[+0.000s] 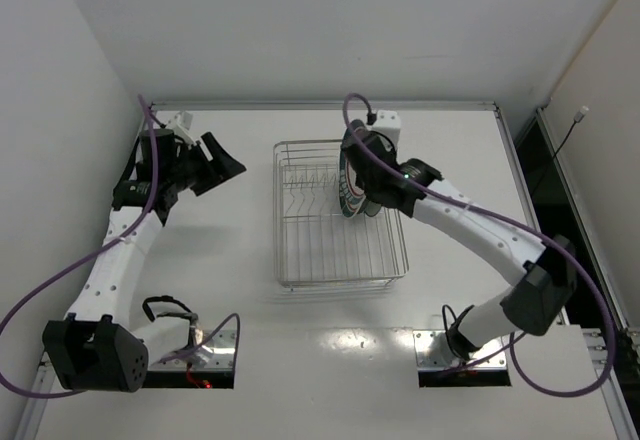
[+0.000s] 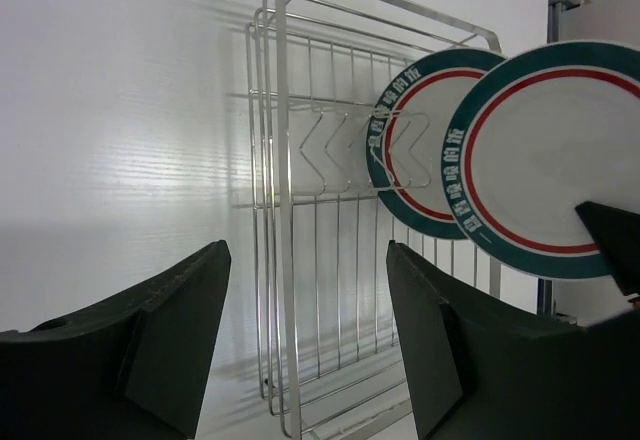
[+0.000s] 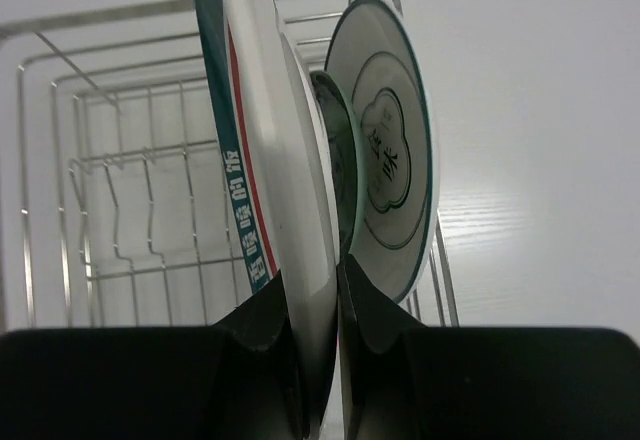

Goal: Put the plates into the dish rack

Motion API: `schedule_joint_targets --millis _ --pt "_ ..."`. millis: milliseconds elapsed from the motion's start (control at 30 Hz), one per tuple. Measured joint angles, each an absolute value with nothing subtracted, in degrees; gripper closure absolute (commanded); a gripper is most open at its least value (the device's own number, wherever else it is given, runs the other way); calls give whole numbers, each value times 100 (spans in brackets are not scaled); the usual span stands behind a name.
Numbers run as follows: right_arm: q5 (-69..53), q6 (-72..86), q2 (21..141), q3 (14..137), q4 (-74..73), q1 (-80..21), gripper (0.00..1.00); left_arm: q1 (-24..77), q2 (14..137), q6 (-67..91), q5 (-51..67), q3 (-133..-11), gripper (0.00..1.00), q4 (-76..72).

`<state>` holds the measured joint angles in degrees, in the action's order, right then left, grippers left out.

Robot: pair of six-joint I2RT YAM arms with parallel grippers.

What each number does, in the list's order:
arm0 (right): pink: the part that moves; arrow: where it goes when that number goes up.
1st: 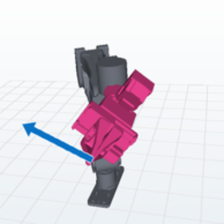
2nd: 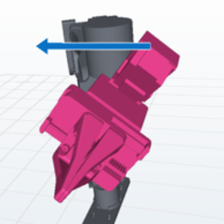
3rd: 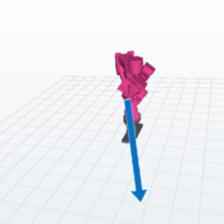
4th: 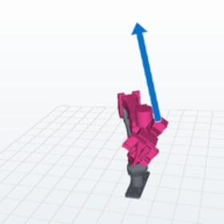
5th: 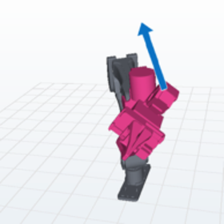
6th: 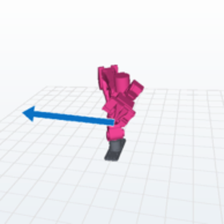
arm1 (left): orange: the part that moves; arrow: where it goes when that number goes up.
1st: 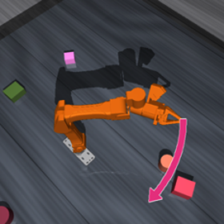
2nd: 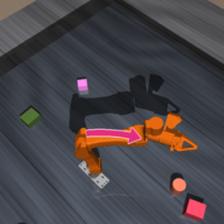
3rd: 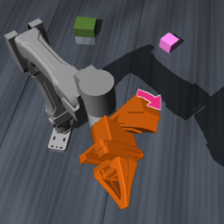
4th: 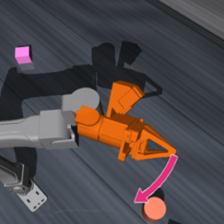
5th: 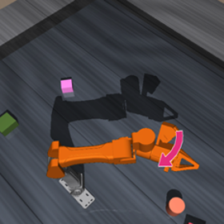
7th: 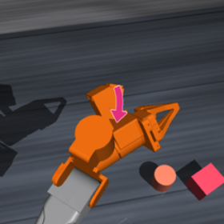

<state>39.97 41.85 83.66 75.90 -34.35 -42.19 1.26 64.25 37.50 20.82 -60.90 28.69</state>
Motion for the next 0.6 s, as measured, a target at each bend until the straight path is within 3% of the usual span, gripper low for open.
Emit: schedule_joint_targets --millis 600 --pt "4377 3765 10210 8503 -3905 -4525 99 -204 6440 3594 2296 -5959 39 3044"
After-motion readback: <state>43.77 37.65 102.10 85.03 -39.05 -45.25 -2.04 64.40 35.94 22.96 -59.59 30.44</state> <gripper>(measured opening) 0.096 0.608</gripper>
